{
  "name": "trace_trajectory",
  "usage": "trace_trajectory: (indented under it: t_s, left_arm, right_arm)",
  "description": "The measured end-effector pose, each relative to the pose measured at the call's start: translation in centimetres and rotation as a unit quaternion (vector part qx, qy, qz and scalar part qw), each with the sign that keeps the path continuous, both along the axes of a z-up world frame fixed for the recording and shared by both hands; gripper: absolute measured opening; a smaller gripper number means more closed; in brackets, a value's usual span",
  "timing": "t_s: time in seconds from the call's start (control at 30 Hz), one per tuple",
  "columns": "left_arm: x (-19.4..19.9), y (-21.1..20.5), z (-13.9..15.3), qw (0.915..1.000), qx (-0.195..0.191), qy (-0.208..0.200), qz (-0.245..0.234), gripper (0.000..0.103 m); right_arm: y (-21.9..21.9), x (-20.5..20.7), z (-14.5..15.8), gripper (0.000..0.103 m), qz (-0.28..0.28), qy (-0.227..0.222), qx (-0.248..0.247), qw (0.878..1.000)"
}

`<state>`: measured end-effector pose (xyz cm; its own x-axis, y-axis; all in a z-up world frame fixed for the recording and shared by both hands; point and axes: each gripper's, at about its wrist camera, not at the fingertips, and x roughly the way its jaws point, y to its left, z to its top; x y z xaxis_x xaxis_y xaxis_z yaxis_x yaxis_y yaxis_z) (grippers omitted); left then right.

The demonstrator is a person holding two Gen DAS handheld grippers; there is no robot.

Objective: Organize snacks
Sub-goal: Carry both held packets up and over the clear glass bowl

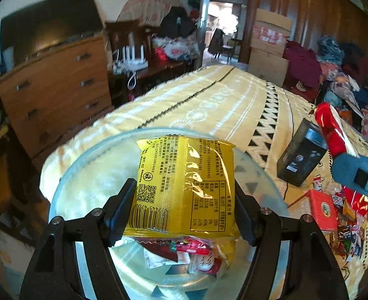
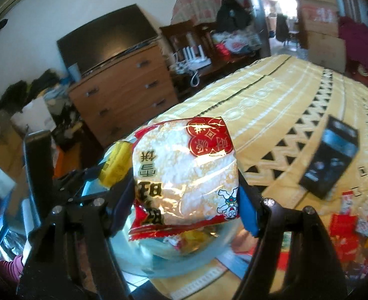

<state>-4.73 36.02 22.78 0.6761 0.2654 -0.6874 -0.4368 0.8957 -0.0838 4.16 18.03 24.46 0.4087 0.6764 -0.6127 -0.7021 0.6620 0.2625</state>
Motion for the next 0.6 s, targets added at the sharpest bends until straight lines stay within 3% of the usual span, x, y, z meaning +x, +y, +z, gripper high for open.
trace_trajectory:
  t_s: [0.2, 0.6]
  left_arm:
    - [0.0, 2.4, -2.1, 0.9990, -0.036, 0.023, 0.013, 0.073]
    - [0.7, 3.9, -3.6, 0.9976, -0.053, 0.042, 0.018, 0.073]
  right_arm:
    - [3.2, 0.4, -1.8, 0.073, 0.016, 0.020, -0.022, 0.999]
    - [5.7, 1.1, -3.2, 0.073, 0.019, 0.035, -0.036, 0.999]
